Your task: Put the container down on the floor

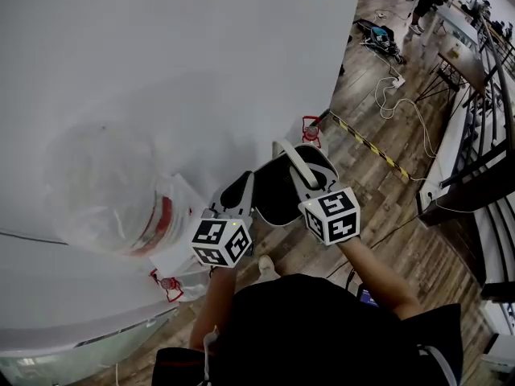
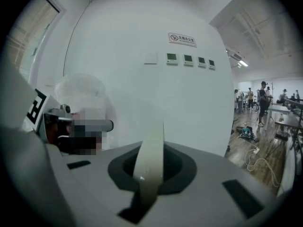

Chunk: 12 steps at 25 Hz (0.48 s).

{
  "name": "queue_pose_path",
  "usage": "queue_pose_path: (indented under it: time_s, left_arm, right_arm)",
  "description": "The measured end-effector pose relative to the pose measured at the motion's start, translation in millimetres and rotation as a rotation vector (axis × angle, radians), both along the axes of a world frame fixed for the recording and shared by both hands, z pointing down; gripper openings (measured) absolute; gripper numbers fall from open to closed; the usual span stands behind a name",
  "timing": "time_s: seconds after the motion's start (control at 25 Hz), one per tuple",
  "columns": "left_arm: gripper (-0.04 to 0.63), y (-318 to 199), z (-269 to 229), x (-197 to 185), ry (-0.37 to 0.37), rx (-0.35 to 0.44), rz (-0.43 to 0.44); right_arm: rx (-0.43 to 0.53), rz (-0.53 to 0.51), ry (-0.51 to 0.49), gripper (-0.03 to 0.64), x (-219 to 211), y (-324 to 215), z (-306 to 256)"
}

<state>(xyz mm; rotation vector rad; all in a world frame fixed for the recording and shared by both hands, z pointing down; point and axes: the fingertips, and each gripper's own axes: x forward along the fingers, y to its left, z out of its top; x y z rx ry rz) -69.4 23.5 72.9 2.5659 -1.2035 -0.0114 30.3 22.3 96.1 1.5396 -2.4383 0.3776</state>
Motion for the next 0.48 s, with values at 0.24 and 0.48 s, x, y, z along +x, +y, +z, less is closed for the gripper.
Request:
queue_pose_path:
  time_s: [0.24, 0.48]
  left_arm:
    - [0.018, -23, 6, -3, -0.005, -0.015, 0.062]
    - [0.018, -59, 25, -26, 0.021, -0.052, 0.096]
  right_arm:
    - [-0.018, 0.039, 0.005, 0.031, -17, -31, 6]
    - [-0.033, 0.064, 0.007, 0.031, -44, -67, 18]
